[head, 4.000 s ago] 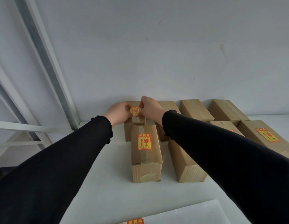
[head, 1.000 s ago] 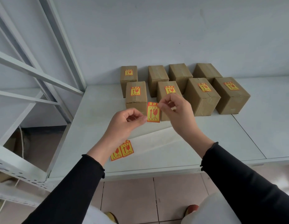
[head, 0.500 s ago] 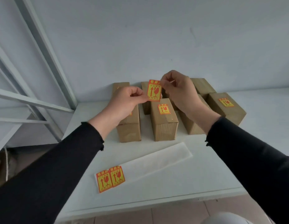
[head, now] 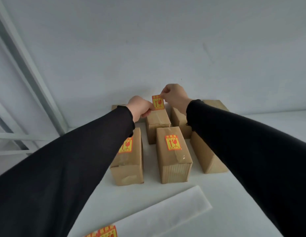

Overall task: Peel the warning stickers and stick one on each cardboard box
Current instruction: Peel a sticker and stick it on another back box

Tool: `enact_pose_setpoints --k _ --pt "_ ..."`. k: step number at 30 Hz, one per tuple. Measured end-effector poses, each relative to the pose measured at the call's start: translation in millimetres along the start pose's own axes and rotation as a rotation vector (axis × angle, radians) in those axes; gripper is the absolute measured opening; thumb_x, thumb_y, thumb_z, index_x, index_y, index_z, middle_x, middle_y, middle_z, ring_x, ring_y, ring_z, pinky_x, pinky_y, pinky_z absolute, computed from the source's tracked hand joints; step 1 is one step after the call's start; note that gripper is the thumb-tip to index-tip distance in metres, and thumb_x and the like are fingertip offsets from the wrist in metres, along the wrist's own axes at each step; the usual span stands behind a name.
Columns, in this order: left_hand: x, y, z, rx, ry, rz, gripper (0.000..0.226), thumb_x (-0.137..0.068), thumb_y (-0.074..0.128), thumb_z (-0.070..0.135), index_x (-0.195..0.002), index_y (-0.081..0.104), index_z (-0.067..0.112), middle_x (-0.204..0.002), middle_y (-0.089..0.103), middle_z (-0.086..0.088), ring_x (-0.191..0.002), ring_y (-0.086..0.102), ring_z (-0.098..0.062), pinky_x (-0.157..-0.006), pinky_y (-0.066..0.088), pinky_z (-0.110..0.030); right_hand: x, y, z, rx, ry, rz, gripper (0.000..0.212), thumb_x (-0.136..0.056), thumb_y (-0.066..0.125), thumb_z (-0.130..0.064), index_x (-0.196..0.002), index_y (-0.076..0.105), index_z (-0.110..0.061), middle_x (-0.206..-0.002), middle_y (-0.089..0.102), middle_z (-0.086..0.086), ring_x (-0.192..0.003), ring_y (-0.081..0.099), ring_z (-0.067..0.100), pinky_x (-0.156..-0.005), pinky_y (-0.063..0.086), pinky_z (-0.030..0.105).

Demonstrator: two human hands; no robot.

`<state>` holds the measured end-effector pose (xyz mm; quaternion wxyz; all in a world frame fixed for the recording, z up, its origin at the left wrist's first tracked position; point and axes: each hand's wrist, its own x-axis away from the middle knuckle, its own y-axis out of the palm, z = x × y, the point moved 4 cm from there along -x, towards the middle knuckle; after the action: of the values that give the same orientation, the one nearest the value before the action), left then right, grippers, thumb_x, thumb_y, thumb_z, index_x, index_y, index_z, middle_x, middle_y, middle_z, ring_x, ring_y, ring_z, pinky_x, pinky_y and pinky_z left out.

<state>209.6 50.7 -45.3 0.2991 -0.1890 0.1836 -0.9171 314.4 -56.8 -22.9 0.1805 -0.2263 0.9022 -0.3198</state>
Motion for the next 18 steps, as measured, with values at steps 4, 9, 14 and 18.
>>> enact_pose_setpoints --k 4,9,14,18 --pt "-15 9 -11 0.020 -0.047 -0.042 0.005 -0.089 0.066 0.001 -0.086 0.064 0.003 -0.068 0.057 -0.008 -0.045 0.050 -0.012 -0.032 0.037 -0.011 -9 24 24 0.077 0.026 0.002 0.009 -0.094 0.060 -0.017 -0.095 0.068 -0.014 -0.094 0.068 0.001 -0.090 0.065 0.017 -0.083 0.058 0.035" --pt "-32 18 -19 0.037 -0.079 -0.054 0.012 -0.083 0.069 -0.007 -0.082 0.063 0.003 -0.078 0.060 -0.013 -0.056 0.058 -0.017 -0.047 0.050 -0.022 -18 35 40 0.109 0.040 0.018 0.008 -0.093 0.064 -0.020 -0.093 0.070 -0.014 -0.095 0.069 0.002 -0.091 0.065 0.018 -0.084 0.059 0.037" --pt "-38 20 -20 0.006 -0.086 -0.049 0.010 -0.085 0.070 -0.003 -0.090 0.063 0.001 -0.075 0.060 -0.012 -0.056 0.058 -0.016 -0.052 0.056 -0.025 -22 40 47 0.107 0.046 0.011 0.009 -0.092 0.066 -0.025 -0.091 0.070 -0.016 -0.095 0.070 0.000 -0.090 0.066 0.017 -0.082 0.059 0.037" --pt "-38 22 -20 -0.005 -0.107 -0.042 0.011 -0.087 0.070 -0.002 -0.086 0.060 0.003 -0.079 0.058 -0.011 -0.064 0.060 -0.018 -0.052 0.058 -0.025 -23 42 50 0.099 0.050 0.021 0.011 -0.091 0.068 -0.029 -0.087 0.070 -0.019 -0.090 0.070 -0.002 -0.086 0.066 0.015 -0.079 0.059 0.035"
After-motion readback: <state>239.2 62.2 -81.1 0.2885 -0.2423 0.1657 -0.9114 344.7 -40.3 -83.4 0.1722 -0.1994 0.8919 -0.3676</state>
